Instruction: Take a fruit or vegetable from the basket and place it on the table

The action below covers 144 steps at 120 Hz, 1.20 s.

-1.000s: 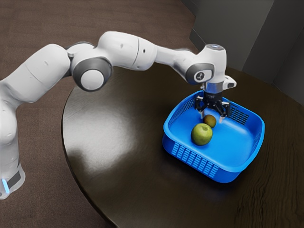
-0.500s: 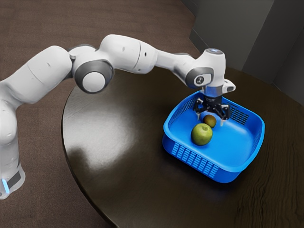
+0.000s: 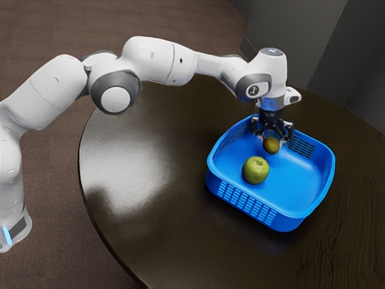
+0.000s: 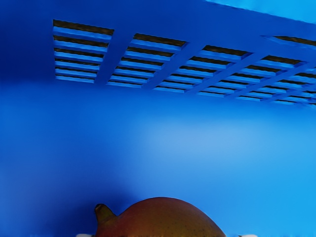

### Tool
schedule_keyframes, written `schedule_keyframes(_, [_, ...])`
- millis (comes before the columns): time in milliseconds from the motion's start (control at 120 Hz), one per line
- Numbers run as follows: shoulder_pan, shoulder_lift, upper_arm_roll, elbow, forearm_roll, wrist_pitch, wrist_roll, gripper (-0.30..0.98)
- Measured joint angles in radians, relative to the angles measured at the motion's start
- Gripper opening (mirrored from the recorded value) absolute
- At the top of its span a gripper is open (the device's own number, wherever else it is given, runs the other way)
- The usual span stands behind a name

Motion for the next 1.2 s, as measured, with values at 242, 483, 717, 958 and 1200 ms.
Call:
schedule_keyframes(242, [0.059,-0.101,0.021,0.0,0.029,-0.001,-0.01,0.29])
schedule_keyframes(483, [0.24,-0.145,0.015,-0.003,0.036,-0.008,-0.014,0.29])
schedule_keyframes(717, [0.347,-0.139,0.013,-0.01,0.027,-0.04,-0.014,0.29])
schedule_keyframes(958, [0.345,-0.146,0.012,-0.017,-0.003,-0.054,-0.006,0.6])
schedule_keyframes(1200, [0.205,-0.321,0.016,-0.161,-0.019,-0.058,-0.085,0.67])
